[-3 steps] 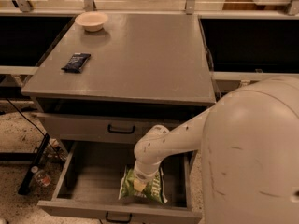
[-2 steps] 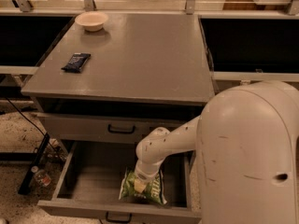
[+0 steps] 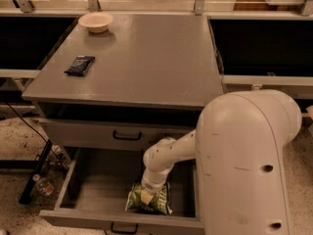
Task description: Place green jalapeno chip bag into middle drawer
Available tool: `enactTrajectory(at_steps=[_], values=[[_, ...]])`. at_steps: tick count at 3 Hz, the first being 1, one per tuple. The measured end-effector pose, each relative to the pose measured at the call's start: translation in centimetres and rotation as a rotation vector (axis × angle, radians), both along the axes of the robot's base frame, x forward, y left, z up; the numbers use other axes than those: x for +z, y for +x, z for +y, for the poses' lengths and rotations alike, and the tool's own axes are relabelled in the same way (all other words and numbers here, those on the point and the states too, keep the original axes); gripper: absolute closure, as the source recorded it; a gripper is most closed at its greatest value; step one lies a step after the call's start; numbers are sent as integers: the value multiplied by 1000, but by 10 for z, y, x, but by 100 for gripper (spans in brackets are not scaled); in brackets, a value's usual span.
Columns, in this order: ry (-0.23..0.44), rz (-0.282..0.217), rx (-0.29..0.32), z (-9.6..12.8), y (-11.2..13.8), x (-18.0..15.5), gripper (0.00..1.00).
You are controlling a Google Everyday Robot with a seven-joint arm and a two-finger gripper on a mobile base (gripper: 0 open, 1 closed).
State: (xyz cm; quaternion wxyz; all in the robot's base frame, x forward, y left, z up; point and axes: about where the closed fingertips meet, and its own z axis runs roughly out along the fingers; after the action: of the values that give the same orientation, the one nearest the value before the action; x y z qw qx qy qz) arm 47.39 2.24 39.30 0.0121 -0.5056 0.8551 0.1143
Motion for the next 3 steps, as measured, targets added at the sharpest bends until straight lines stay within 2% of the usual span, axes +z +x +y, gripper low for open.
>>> enactTrajectory(at_steps=[1, 3], values=[[0, 0, 0, 0, 0, 0, 98], [0, 0, 0, 0, 0, 0, 50]])
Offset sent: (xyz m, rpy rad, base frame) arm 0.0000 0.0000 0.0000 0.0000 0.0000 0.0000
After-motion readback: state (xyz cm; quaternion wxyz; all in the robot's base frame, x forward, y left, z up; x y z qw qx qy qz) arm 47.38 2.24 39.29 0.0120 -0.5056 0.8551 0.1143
